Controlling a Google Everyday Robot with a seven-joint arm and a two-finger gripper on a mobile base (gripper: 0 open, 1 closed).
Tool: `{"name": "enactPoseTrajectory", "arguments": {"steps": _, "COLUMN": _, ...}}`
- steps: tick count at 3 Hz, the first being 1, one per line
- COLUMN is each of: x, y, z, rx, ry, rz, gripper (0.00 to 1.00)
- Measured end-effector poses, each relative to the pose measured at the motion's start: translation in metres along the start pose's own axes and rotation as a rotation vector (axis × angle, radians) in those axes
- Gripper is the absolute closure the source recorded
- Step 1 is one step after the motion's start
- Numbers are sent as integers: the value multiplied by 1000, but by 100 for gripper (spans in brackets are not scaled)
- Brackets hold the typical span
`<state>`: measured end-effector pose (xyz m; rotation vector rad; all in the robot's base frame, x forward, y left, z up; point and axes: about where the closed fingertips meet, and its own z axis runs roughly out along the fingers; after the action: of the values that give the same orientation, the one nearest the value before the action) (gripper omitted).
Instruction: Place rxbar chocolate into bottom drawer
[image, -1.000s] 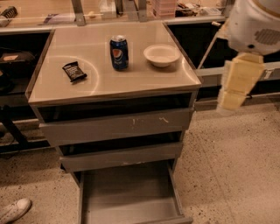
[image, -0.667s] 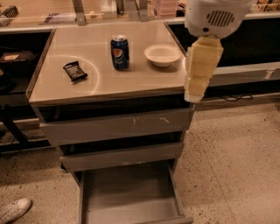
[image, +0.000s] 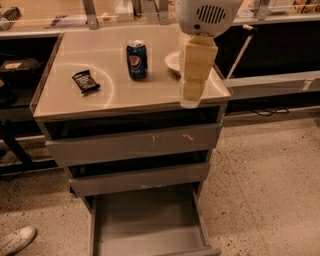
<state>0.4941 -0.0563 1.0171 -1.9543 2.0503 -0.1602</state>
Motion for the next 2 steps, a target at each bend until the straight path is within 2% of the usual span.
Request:
{"name": "enactPoseTrajectory", "arguments": {"steps": 1, "x": -11, "y": -17, "z": 7, "rx": 27, "ry": -56, "rz": 61, "gripper": 0}}
{"name": "enactPoseTrajectory", "arguments": {"steps": 2, "x": -34, "y": -50, "z": 32, "rx": -1, "ry": -101, "rz": 114, "gripper": 0}}
